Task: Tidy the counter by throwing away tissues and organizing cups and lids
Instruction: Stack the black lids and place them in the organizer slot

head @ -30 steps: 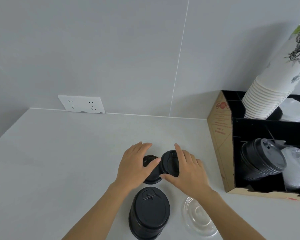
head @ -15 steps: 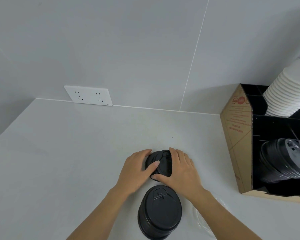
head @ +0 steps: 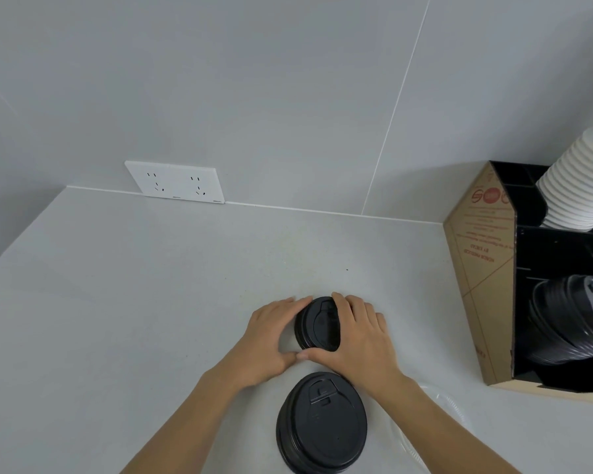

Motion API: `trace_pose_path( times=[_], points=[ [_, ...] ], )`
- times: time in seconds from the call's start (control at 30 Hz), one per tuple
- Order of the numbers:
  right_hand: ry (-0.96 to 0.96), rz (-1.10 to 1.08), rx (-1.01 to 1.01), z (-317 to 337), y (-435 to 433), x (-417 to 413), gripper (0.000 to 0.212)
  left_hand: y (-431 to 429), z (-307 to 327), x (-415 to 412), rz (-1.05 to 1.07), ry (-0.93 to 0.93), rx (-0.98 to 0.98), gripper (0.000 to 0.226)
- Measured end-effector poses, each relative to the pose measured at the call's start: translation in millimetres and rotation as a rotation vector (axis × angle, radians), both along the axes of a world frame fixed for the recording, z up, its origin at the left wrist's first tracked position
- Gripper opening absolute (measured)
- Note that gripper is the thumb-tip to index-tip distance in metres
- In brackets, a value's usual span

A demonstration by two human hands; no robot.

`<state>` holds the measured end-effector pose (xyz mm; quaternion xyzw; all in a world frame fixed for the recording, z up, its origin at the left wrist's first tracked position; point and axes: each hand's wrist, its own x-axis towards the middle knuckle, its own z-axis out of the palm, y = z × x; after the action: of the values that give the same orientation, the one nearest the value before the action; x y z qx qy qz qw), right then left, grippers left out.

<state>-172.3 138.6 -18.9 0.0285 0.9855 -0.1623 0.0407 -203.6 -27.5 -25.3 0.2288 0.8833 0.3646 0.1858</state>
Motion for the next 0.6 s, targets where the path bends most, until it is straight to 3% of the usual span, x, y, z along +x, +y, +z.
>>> trace_pose_path(
  times=[0.13,0.27,0.37,0.47,0.6],
  points=[
    [-0.014,-0.004,-0.027,-1,0,1,0.110,1,-5,-3,0.036,0.032,-0.028,0.076],
    [-0.059,0.018,-0.139,2,2,1,0.131,5,-2,-1,0.028,0.114,-0.029,0.071],
    [-0.088,-0.159,-0.404,6,7,2,0.103,5,2,0,0.044,0.100,0.002,0.077],
    [-0.103,-0.267,-0.362,4,13,1,0.065,6,7,1,0.041,0.058,-0.012,0.081],
    [-0.129,-0.257,-0.389,2,13,1,0.054,6,11,2,0.068,-0.064,0.022,0.085]
  ],
)
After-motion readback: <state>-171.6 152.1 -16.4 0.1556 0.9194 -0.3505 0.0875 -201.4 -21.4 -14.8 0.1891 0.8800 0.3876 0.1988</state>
